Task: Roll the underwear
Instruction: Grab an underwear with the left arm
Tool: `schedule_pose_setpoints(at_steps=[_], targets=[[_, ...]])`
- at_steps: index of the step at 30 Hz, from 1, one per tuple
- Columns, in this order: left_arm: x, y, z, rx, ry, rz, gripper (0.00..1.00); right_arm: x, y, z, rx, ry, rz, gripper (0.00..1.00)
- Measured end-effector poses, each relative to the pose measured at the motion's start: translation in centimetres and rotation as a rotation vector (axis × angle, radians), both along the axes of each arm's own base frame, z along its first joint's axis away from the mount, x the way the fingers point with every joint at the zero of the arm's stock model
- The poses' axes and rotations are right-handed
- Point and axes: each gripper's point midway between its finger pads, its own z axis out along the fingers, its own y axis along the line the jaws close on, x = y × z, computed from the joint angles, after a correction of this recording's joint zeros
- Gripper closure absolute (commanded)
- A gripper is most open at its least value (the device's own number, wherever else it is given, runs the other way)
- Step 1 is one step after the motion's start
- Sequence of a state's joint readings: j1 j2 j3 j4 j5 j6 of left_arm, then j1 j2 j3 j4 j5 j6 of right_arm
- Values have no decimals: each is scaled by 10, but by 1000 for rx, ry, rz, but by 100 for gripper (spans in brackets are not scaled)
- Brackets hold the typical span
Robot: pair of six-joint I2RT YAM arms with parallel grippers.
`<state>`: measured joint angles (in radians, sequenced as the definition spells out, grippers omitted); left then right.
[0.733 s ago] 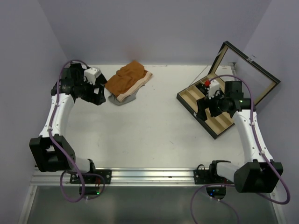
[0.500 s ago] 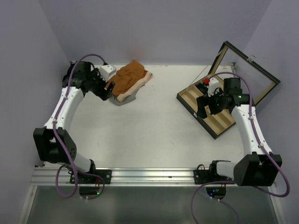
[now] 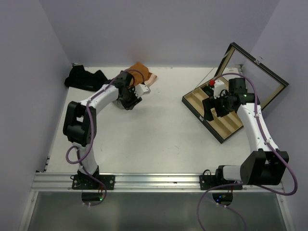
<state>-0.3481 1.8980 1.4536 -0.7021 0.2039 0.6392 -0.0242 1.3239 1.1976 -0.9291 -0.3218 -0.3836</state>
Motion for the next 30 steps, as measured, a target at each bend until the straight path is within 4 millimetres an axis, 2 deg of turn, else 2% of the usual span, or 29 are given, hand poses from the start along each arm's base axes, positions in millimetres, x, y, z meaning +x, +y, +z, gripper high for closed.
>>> schedule_pose_setpoints(at_steps=[5, 8, 18, 23, 28, 29, 30], targets=[[33, -7, 2, 2, -64, 14, 53, 4, -1, -1, -3, 5, 0, 1], [46, -11, -1, -1, -83, 17, 53, 6, -3, -5, -15, 21, -5, 1], [48, -12, -32, 17, -30, 18, 49, 14, -7, -8, -35, 32, -7, 1], [57, -11, -49, 36, -24, 54, 49, 14, -8, -9, -43, 37, -10, 1], [79, -8, -48, 64, -87, 104, 62, 14, -8, -10, -45, 37, -6, 1], [80, -7, -49, 70, -91, 108, 73, 14, -9, -9, -46, 37, -5, 1], [80, -7, -49, 69, -91, 110, 80, 14, -9, -9, -46, 36, -4, 1]])
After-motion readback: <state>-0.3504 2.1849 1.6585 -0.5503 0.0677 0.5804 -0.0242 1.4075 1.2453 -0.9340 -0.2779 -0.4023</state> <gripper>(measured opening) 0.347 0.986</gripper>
